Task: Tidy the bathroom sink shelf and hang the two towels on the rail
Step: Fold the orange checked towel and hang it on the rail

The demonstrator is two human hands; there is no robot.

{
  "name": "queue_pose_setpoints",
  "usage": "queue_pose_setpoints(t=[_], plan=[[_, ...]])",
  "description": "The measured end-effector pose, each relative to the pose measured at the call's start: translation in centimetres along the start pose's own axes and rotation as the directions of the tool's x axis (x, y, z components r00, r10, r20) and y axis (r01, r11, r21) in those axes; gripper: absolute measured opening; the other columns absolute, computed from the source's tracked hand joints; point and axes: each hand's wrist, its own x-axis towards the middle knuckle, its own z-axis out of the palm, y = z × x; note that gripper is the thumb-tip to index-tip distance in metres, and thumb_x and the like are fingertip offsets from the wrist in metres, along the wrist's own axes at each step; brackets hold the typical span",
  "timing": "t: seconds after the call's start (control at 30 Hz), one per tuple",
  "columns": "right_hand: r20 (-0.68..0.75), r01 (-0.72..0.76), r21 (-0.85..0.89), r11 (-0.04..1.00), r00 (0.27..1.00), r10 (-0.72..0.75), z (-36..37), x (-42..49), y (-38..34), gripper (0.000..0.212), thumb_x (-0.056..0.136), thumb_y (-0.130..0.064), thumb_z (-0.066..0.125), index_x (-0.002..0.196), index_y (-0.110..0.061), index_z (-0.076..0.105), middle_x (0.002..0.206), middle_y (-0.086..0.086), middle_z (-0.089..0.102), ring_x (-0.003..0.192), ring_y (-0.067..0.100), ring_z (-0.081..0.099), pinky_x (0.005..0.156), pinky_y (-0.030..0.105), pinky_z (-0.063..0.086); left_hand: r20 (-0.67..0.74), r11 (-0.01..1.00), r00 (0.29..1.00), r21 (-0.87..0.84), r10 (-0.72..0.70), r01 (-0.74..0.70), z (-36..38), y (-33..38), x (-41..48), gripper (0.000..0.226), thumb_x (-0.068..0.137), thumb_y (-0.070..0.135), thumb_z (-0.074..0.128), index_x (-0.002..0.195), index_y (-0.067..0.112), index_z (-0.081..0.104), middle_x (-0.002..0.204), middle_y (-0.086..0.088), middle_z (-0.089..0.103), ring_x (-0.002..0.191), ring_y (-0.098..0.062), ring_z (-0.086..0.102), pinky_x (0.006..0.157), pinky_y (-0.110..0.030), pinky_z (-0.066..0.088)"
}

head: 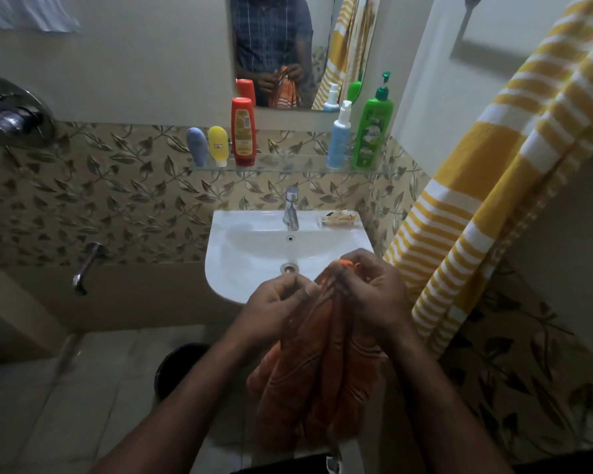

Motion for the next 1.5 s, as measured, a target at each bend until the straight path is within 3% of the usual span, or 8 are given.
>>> queue_pose_setpoints(t=[0.13, 0.3, 0.53, 0.8, 1.07, 1.2, 1.33, 1.5], plan=[[-0.102, -0.015, 0.072, 0.997, 0.995, 0.022, -2.2, 1.1, 0.7, 0.022, 0.091, -0.041, 0.071, 0.09, -0.02, 0.072, 0.083, 0.001, 0.067, 0.078, 0.019, 0.064, 0.072, 0.043, 0.053, -0.04, 0.999, 0.999, 0.029, 0.018, -0.017, 0.1, -1.8, -0.5, 0.024, 0.091, 0.039, 0.072, 0.084, 0.015, 0.074, 0.079, -0.004, 0.07, 0.077, -0.018, 0.066, 0.075, -0.03, 0.053], [0.053, -0.098, 0.112, 0.989, 0.994, 0.092, -1.5, -0.6, 2.3, 0.019, 0.094, -0.02, 0.076, 0.108, -0.032, 0.072, 0.098, 0.008, 0.074, 0.079, 0.021, 0.066, 0.072, 0.041, 0.054, -0.265, 0.997, 0.962, 0.012, 0.073, -0.072, -1.0, -1.4, -0.1, 0.031, 0.103, 0.013, 0.064, 0.079, 0.03, 0.075, 0.077, 0.007, 0.073, 0.075, -0.007, 0.068, 0.069, -0.024, 0.053], [0.255, -0.096, -0.221, 0.97, 0.955, 0.153, 2.7, -3.3, 0.8, 0.042, 0.068, -0.066, 0.077, 0.094, -0.033, 0.077, 0.083, -0.01, 0.076, 0.077, 0.008, 0.069, 0.072, 0.036, 0.058, -0.236, 0.99, 0.963, 0.085, 0.131, -0.113, -1.0, -1.3, -0.6, 0.021, 0.097, 0.002, 0.07, 0.088, 0.02, 0.077, 0.083, 0.0, 0.078, 0.077, -0.01, 0.072, 0.068, -0.023, 0.057], [-0.001, -0.04, 0.03, 0.999, 0.999, 0.04, 1.2, -1.8, 1.8, 0.017, 0.081, -0.04, 0.072, 0.083, -0.024, 0.07, 0.085, -0.006, 0.067, 0.08, 0.011, 0.063, 0.074, 0.033, 0.05, 0.045, 0.992, 0.994, -0.079, -0.1, 0.103, -1.7, -3.6, -1.2, 0.022, 0.085, 0.036, 0.077, 0.089, 0.015, 0.074, 0.086, -0.006, 0.072, 0.083, -0.023, 0.065, 0.081, -0.041, 0.051], [0.084, -0.149, 0.036, 0.988, 0.986, 0.146, 0.4, -2.4, 3.0, 0.023, 0.079, -0.044, 0.074, 0.101, -0.038, 0.073, 0.077, -0.004, 0.068, 0.064, 0.014, 0.057, 0.063, 0.037, 0.048, -0.294, 0.998, 0.955, -0.034, 0.042, -0.054, -2.3, -2.9, -0.7, 0.015, 0.094, 0.009, 0.074, 0.082, 0.018, 0.073, 0.074, 0.007, 0.071, 0.07, -0.006, 0.065, 0.065, -0.021, 0.053], [0.249, -0.074, -0.23, 0.97, 0.96, 0.132, 2.9, -3.7, 1.5, 0.035, 0.073, -0.062, 0.075, 0.09, -0.032, 0.078, 0.076, -0.011, 0.074, 0.068, 0.006, 0.067, 0.065, 0.034, 0.056, -0.257, 0.993, 0.961, 0.086, 0.101, -0.082, -1.8, -2.2, -0.3, 0.01, 0.089, 0.019, 0.08, 0.08, 0.02, 0.074, 0.063, 0.006, 0.065, 0.058, -0.006, 0.056, 0.057, -0.023, 0.048], [0.161, -0.041, -0.149, 0.988, 0.985, 0.065, 2.1, -2.7, 1.2, 0.024, 0.086, -0.046, 0.072, 0.079, -0.023, 0.075, 0.072, -0.006, 0.072, 0.069, 0.011, 0.067, 0.066, 0.042, 0.055, -0.23, 0.981, 0.965, 0.171, 0.125, -0.086, -2.0, -2.8, -0.4, 0.023, 0.086, 0.045, 0.074, 0.084, 0.022, 0.073, 0.071, -0.011, 0.066, 0.066, -0.017, 0.058, 0.063, -0.037, 0.05], [0.082, 0.053, -0.053, 0.997, 0.995, -0.048, 0.8, -1.6, 1.1, 0.014, 0.09, -0.033, 0.071, 0.084, -0.022, 0.075, 0.088, -0.006, 0.072, 0.089, 0.018, 0.07, 0.08, 0.039, 0.056, -0.214, 0.974, 0.973, 0.224, 0.088, -0.039, -1.8, -3.9, -1.1, 0.019, 0.094, 0.036, 0.062, 0.086, 0.022, 0.071, 0.078, -0.003, 0.07, 0.073, -0.015, 0.064, 0.07, -0.044, 0.053]])
